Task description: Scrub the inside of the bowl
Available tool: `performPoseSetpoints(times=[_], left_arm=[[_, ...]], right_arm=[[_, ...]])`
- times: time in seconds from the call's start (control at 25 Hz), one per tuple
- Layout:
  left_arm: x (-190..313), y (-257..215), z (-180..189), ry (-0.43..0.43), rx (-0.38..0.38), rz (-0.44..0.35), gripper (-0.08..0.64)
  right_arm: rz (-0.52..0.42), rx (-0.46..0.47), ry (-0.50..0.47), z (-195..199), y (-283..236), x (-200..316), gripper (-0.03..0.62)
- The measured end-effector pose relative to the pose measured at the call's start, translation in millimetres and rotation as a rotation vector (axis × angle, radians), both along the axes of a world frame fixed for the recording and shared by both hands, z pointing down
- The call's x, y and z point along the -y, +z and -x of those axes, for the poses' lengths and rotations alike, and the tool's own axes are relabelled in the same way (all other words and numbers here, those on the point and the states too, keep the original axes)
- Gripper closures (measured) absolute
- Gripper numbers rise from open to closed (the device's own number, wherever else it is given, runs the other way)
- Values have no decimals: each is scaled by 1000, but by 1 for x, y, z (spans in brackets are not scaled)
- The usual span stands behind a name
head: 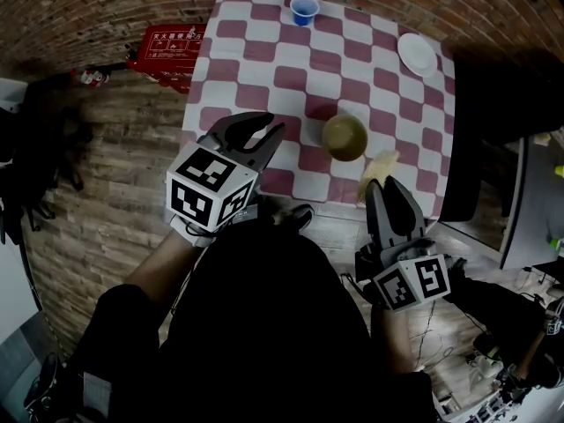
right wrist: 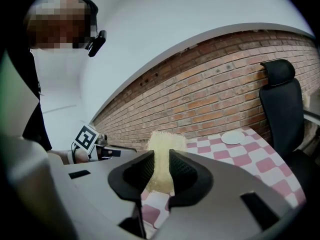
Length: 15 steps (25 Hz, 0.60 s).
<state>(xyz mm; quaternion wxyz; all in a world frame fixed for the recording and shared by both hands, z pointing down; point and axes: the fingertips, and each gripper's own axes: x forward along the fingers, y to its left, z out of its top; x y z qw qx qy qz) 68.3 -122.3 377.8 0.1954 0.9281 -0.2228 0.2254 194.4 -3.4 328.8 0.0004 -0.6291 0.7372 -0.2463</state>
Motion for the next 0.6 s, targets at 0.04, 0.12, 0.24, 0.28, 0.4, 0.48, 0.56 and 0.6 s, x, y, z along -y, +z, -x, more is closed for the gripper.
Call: performPoseSetpoints(times=[0.04, 0.12, 0.24, 0.28, 0.4, 0.48, 0.56, 0.6], left_arm=[[-1, 0, -1, 2, -1, 2, 466], [-2, 2, -1, 6, 2, 2, 466], [-2, 3, -1, 8, 10, 0, 466], [-2, 3, -1, 7, 11, 1, 466], [1, 3, 0, 4, 11, 1, 466], [2, 2, -1, 4, 11, 0, 466], [3, 1, -1, 4, 10, -1, 466], [3, 1, -1, 4, 10, -2, 466]], right_arm=[[0, 0, -2, 0, 0, 0, 489], [1, -3, -4, 1, 0, 1, 489], [5, -8, -3, 0, 1, 1, 489], [7, -8, -2, -1, 1, 1, 489], [10, -13, 0, -1, 1, 1, 489], [12, -14, 1, -1, 1, 0, 489], [12, -14, 3, -1, 0, 0, 489], [11, -15, 4, -1, 0, 0, 489]])
